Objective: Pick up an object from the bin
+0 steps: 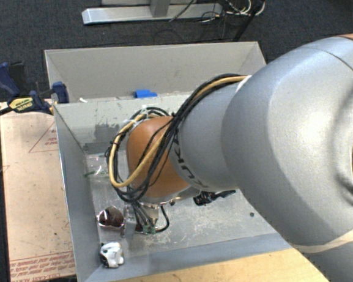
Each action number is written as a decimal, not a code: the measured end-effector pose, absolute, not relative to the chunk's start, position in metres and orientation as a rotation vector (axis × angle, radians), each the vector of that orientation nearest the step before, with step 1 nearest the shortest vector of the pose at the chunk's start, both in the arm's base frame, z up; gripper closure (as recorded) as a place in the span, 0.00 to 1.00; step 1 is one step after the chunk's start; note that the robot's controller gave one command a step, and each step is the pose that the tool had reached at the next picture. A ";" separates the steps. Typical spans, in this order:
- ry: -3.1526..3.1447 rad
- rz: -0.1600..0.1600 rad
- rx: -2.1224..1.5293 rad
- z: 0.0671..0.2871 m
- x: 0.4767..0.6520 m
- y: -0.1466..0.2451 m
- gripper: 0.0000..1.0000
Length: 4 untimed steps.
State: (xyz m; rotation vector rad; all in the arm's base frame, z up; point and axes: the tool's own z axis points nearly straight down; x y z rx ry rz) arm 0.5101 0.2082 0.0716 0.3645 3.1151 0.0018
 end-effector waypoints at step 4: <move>3.120 0.002 0.364 0.112 0.509 0.209 1.00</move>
Offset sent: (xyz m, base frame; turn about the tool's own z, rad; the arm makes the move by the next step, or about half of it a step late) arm 0.0002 0.0000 0.0804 0.0000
